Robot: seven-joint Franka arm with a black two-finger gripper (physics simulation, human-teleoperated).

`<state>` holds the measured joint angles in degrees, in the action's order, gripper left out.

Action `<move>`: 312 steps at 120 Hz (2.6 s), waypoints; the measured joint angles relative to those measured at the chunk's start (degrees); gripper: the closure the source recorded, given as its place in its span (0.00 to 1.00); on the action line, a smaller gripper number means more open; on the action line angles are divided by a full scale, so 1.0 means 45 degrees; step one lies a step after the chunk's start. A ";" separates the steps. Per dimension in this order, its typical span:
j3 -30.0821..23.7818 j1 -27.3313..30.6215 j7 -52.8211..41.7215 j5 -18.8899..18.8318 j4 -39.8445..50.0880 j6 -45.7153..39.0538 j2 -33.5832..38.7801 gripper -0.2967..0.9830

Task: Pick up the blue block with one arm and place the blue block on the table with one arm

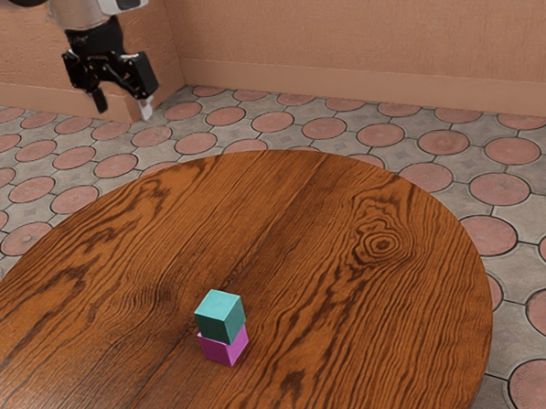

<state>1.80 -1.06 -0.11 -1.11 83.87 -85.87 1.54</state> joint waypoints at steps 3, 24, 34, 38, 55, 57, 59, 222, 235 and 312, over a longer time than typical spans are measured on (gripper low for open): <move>0.0004 0.0067 -0.0003 -0.0012 -0.0015 0.0059 0.0001 0.23; -0.0119 0.0837 -0.0017 -0.0027 -0.2160 0.0813 0.0015 0.23; -0.1001 0.1912 -0.0014 0.0187 -0.3622 0.1505 0.0017 0.23; -0.1330 0.2174 -0.0009 0.0235 -0.3790 0.1702 -0.0091 0.23; -0.1876 0.2117 0.0027 0.0191 -0.3883 0.2243 -0.0347 0.23; -0.1897 0.2056 0.0041 0.0160 -0.3885 0.2279 -0.0391 0.23; -0.1914 0.1990 0.0055 0.0131 -0.3885 0.2312 -0.0447 0.23; -0.3894 0.1240 0.0313 0.1301 1.1400 -1.0987 0.0646 0.23; -0.3921 0.1315 0.0317 0.1323 1.1488 -1.1219 0.0496 0.23; -0.4150 0.1239 0.0328 0.1430 1.1923 -1.1978 -0.0386 0.23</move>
<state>-16.88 4.52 1.36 5.33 137.52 -139.77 -0.20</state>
